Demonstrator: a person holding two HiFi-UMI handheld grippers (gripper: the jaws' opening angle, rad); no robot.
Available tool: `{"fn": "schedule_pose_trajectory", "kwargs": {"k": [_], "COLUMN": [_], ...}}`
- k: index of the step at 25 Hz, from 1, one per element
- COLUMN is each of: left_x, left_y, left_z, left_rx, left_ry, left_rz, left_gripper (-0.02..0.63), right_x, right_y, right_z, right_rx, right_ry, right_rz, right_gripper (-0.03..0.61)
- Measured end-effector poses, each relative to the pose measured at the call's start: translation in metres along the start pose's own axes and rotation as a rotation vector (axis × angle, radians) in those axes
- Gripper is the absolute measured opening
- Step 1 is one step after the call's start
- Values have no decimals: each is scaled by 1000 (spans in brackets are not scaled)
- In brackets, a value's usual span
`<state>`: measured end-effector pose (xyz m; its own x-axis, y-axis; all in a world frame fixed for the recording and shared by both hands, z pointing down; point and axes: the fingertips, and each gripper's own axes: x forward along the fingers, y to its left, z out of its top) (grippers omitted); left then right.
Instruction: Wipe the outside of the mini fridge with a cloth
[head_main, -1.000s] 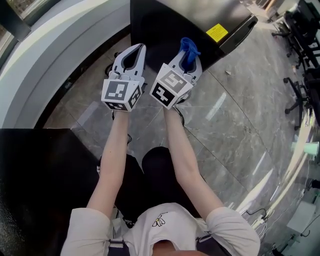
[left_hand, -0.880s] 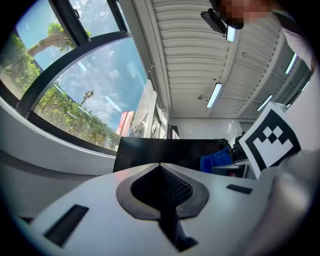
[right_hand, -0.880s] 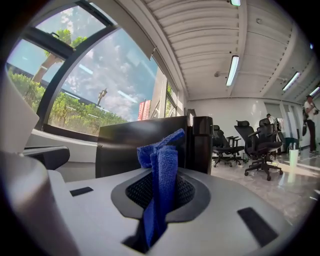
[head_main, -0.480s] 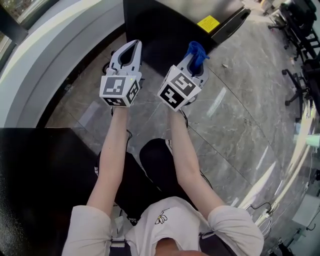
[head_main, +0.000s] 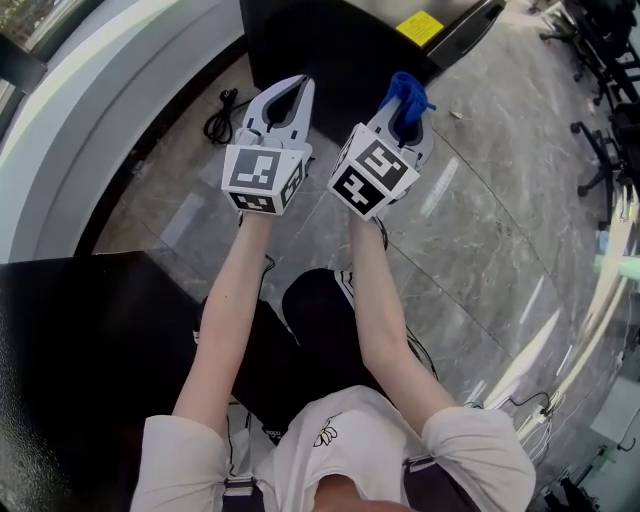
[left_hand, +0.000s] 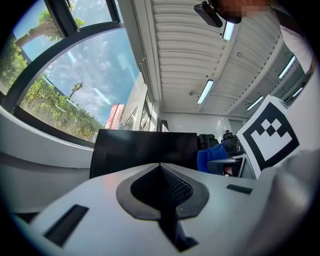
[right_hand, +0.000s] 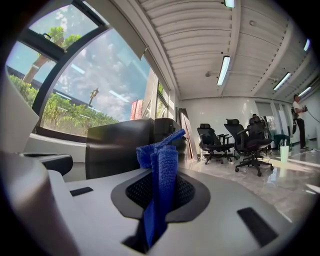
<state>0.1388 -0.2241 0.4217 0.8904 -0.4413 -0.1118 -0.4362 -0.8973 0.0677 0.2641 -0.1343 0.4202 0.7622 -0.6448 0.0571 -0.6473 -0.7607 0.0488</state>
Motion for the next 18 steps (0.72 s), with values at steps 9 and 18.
{"fn": "schedule_pose_trajectory", "kwargs": {"k": [9,18], "left_x": [-9,-23], "left_y": [29,90], "left_z": [2,12], "left_rx": [-66,-9], "left_ry": [-14,-37], "left_rz": [94,219], "left_gripper": [5,5], "right_x": [-12,2], "right_y": [13,90], "right_z": [4,5], "right_rx": [77,93], "right_ry": [-21,-79], "right_rz": [15,163], "right_gripper": [61,61]}}
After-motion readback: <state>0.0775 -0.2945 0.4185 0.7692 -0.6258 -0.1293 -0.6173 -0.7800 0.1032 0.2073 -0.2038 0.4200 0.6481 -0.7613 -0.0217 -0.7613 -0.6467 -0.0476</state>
